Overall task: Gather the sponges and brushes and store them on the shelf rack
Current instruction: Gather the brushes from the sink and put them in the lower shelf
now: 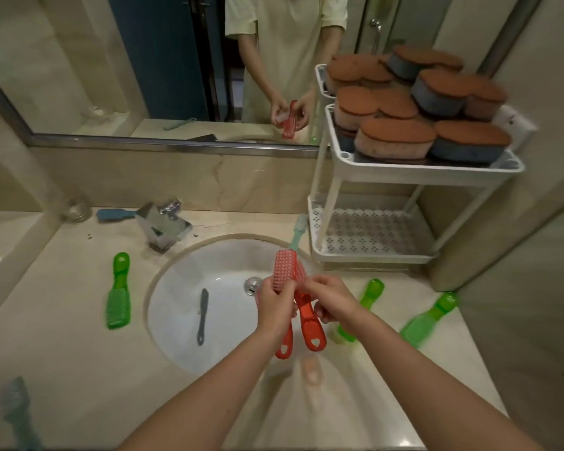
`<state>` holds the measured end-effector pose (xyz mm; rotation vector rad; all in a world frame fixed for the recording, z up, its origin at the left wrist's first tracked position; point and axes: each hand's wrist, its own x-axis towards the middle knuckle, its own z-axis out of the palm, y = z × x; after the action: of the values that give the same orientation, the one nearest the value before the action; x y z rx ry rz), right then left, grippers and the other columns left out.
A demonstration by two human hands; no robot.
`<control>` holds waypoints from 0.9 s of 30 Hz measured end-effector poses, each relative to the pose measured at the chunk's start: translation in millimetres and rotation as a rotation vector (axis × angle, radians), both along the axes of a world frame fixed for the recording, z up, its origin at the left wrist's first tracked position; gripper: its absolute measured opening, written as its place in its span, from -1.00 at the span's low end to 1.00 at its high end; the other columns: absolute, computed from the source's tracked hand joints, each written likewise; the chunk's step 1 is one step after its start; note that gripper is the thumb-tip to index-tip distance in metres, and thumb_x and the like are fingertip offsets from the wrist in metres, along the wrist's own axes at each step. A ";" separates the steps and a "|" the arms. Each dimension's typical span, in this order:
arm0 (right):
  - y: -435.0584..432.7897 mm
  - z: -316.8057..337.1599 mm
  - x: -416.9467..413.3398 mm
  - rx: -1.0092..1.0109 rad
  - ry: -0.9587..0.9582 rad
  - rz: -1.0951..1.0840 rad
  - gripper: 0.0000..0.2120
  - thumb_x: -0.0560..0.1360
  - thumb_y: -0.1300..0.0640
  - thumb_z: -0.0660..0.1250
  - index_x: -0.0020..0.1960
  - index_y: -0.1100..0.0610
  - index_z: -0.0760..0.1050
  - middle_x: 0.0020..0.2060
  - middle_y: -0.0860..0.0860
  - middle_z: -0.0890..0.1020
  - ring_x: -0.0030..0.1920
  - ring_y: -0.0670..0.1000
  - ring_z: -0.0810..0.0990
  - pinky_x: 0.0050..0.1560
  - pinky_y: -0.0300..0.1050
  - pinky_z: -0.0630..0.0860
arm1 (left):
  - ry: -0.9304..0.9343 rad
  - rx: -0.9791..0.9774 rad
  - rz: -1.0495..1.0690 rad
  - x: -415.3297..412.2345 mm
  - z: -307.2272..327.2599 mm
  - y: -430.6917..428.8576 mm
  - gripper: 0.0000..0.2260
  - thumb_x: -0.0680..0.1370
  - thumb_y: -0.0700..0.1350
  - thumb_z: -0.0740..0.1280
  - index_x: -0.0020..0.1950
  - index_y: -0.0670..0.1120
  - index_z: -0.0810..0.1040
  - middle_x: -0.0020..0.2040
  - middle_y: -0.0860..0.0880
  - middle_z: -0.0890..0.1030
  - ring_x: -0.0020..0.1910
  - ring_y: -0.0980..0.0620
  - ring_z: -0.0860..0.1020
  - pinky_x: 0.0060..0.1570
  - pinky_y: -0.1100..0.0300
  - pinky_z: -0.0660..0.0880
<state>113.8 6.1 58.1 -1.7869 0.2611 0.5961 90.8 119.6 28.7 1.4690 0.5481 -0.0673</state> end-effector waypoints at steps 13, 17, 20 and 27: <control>-129.3 24.9 24.8 -0.016 -0.107 -0.121 -0.73 0.47 0.29 0.31 0.16 0.15 0.51 -0.60 -0.08 0.48 -0.66 -0.12 0.34 -0.63 -0.34 0.19 | 0.015 -0.210 -0.182 31.9 47.9 -118.1 -0.89 0.51 -0.27 0.20 0.01 -0.16 0.45 -0.46 -0.07 0.46 -0.53 0.03 0.42 -0.50 0.21 0.38; -142.1 36.5 42.7 0.030 -0.149 -0.131 -0.73 0.47 0.32 0.29 0.11 0.08 0.53 -0.63 -0.09 0.44 -0.66 -0.14 0.33 -0.64 -0.33 0.22 | 0.024 -0.173 -0.182 58.4 63.9 -125.7 -0.70 0.46 -0.41 0.12 0.08 -0.13 0.47 -0.35 -0.12 0.55 -0.46 0.03 0.50 -0.44 0.20 0.50; -147.9 40.2 59.3 0.025 -0.160 -0.149 -0.77 0.47 0.33 0.29 0.04 0.07 0.52 -0.56 -0.01 0.44 -0.64 -0.12 0.33 -0.62 -0.32 0.24 | 0.017 -0.139 -0.154 78.3 71.0 -130.4 -0.66 0.49 -0.45 0.14 0.15 -0.12 0.45 -0.29 -0.12 0.58 -0.50 0.10 0.55 -0.43 0.28 0.55; -155.8 29.0 106.6 -0.014 -0.152 -0.225 -0.92 0.45 0.32 0.33 -0.12 0.18 0.54 -0.57 0.02 0.48 -0.66 -0.10 0.37 -0.63 -0.30 0.27 | 0.054 -0.100 -0.057 124.1 68.6 -131.8 -0.42 0.46 -0.49 0.12 0.42 -0.08 0.30 -0.17 -0.18 0.57 -0.41 -0.03 0.50 -0.39 0.13 0.51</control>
<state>220.4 -149.7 87.1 -1.7761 0.3558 0.2980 215.0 -12.2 97.3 1.3885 0.5391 -0.1780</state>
